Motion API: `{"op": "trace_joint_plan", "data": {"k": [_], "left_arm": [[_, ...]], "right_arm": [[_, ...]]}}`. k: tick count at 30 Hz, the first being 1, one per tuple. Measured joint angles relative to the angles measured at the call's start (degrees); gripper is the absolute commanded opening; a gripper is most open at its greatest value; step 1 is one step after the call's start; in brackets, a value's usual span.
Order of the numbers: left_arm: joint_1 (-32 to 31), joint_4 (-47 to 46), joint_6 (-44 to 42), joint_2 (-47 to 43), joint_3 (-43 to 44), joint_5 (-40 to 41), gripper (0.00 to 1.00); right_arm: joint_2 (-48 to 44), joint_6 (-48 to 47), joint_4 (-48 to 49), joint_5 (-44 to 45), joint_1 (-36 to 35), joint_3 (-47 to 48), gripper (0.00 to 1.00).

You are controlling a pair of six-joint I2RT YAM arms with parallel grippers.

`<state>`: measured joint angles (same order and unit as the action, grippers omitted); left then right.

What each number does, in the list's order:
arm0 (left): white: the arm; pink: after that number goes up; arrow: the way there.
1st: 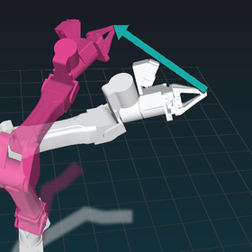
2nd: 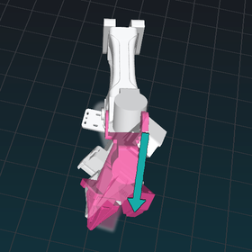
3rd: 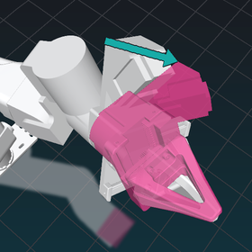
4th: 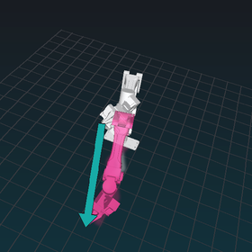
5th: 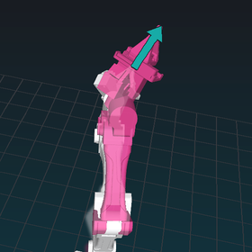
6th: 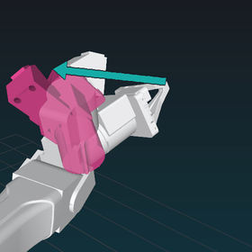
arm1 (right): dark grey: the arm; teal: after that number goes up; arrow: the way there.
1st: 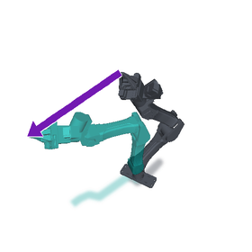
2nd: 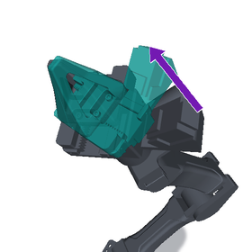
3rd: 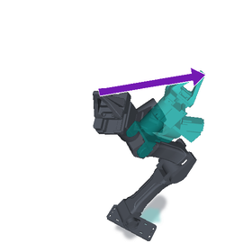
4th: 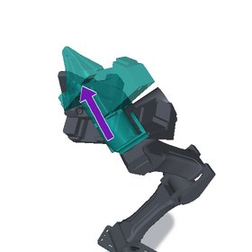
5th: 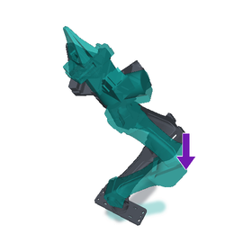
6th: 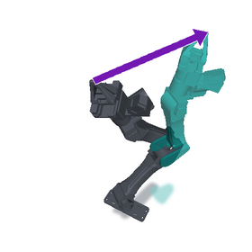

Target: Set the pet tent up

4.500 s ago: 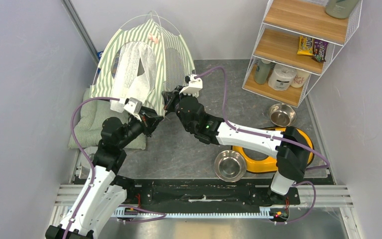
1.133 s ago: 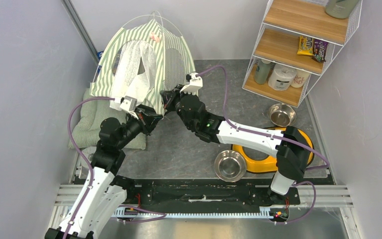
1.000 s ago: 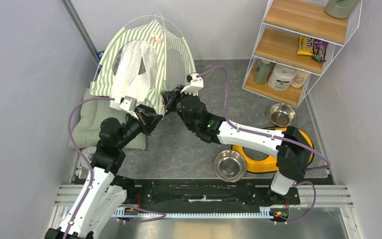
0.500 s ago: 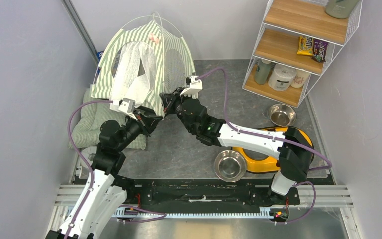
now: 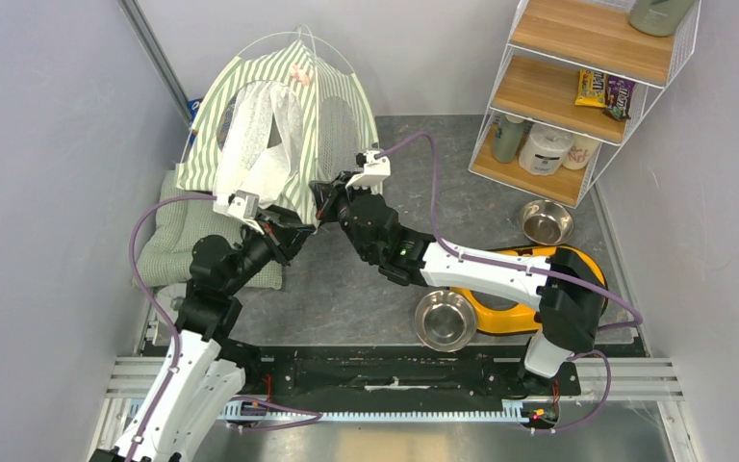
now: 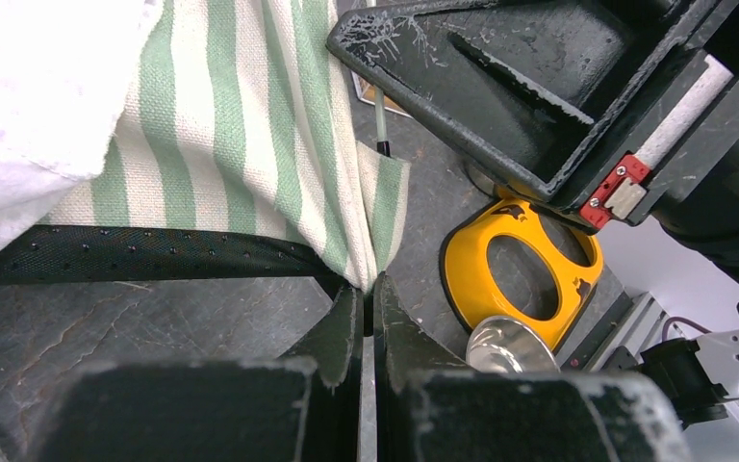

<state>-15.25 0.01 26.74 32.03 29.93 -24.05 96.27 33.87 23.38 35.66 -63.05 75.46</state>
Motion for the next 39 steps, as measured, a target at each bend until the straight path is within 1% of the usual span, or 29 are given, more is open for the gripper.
{"op": "trace_joint_plan", "data": {"k": [9,19,26,27,30,32,35,38,39], "left_arm": [[0.0,1.2,0.0,-1.0,0.0,0.2,0.02],[-0.1,2.1,0.0,-0.9,0.0,0.2,0.02],[-0.3,3.2,0.0,-1.4,0.0,0.1,0.02],[-0.3,3.3,0.0,-1.4,0.0,0.1,0.02],[-0.3,4.0,0.0,-1.5,0.0,0.1,0.02],[-0.3,4.6,-0.1,-1.7,0.0,0.1,0.02],[-0.7,6.9,-0.6,-1.8,0.1,-0.5,0.02],[-0.9,7.8,-0.9,-2.0,0.1,-0.7,0.02],[-0.9,8.0,-0.9,-2.1,0.1,-0.9,0.02]], "right_arm": [[0.0,-2.5,0.0,0.5,-0.4,-0.5,0.0],[-0.2,0.2,0.9,-2.3,-1.1,-1.6,0.0],[-1.7,1.1,0.9,-2.6,-1.4,-3.3,0.0],[-1.9,1.0,0.8,-2.6,-1.4,-3.4,0.02],[-2.3,0.7,-0.6,-2.6,-1.4,-3.5,0.14],[-2.8,-0.1,-1.8,-2.7,-1.5,-3.5,0.2],[-3.8,-1.8,-2.8,-2.6,-1.3,-3.5,0.25],[-4.6,-3.3,-4.2,-2.8,-1.1,-3.4,0.26],[-4.7,-3.7,-4.4,-3.0,-1.0,-3.4,0.24]]}}
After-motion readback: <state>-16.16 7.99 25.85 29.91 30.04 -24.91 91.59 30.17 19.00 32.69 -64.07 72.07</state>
